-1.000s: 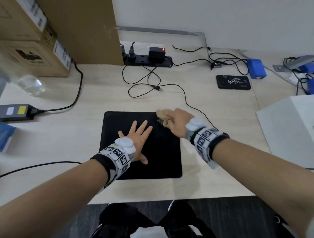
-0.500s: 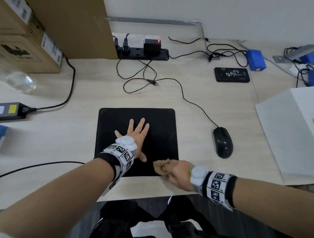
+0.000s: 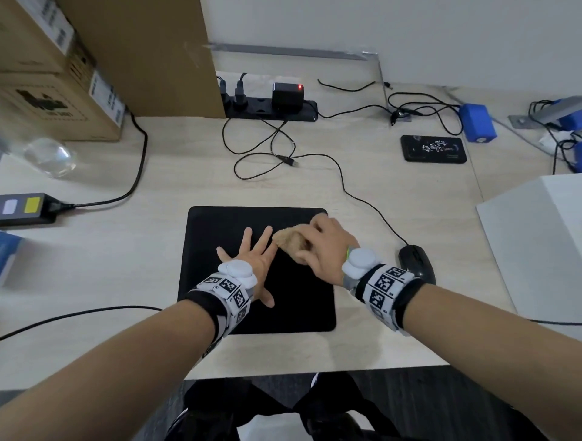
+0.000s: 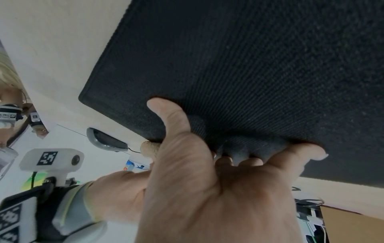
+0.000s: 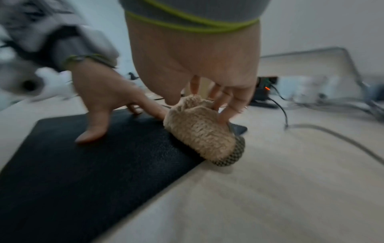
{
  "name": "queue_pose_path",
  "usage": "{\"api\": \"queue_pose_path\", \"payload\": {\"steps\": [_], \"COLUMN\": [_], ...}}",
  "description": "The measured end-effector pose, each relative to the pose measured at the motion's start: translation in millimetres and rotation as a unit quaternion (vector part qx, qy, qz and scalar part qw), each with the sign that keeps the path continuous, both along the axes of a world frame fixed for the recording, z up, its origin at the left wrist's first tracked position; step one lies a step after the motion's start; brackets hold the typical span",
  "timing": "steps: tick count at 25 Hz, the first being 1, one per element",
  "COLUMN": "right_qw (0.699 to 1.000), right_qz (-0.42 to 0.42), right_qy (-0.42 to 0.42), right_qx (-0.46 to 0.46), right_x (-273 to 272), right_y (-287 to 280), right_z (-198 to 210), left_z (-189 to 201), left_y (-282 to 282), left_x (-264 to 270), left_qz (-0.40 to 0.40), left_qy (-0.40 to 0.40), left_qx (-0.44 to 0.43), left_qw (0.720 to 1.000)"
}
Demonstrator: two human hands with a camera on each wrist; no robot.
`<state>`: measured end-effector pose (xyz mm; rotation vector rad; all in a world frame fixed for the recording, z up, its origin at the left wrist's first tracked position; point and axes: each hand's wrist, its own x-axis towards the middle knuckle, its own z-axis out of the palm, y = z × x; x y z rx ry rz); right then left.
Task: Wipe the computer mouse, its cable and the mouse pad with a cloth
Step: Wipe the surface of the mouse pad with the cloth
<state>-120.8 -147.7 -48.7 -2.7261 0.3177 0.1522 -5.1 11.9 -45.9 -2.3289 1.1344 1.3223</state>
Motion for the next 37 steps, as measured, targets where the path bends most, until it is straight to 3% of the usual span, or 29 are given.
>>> {"api": "queue_pose_path", "payload": {"steps": [2,6,9,14,17,20,22,25,28,31,37], "right_qw": [0.996,0.996,0.999,0.998,0.998,0.979,0.975,0.995,0.999,0.993,0.979], "right_qz": [-0.070,0.061,-0.011,-0.054,0.032,0.181,0.199,0.075,-0.040,-0.089,0.146], "right_qy": [0.035,0.047,-0.033,0.040,-0.001,0.047,0.032,-0.044,0.032,0.073,0.097], "right_qx": [0.040,0.053,0.022,-0.020,0.050,0.078,0.092,0.055,-0.011,-0.008,0.101], "right_x": [3.5,8.9,39.3,53.9,-2.8,-68.1,-57.9,17.0,71.4,69.3,-44.2], "right_y": [-1.2,0.2,-30.0,-20.2,13.0,38.7,23.0,-10.0,-17.2,6.4,47.6], "right_z": [-10.3,-16.0,-15.0,-25.8,-27.2,-16.2,-11.6,-14.3,-20.5,-17.0,-9.2], "left_z": [-1.3,-4.1,-9.1,-11.5,-9.5,-11.2,-11.0,-11.7,-12.9,-10.4,-12.5], "left_y": [0.8,1.8,1.3,-1.0,-2.1,-1.8,-1.9,-0.8,0.4,0.5,2.3], "left_x": [-0.6,-1.2,0.6,1.5,1.2,0.4,0.7,2.1,1.1,2.4,0.8], "left_qz": [-0.004,-0.010,-0.016,-0.013,-0.006,-0.009,-0.009,-0.004,-0.021,-0.025,-0.030], "left_qy": [-0.005,-0.015,-0.016,-0.013,-0.008,-0.007,-0.006,-0.005,-0.021,-0.023,-0.025], "left_qx": [-0.007,-0.011,0.007,0.017,0.019,0.019,0.017,0.008,0.010,0.009,0.002], "left_qw": [1.000,1.000,1.000,1.000,1.000,1.000,1.000,1.000,1.000,0.999,0.999]}}
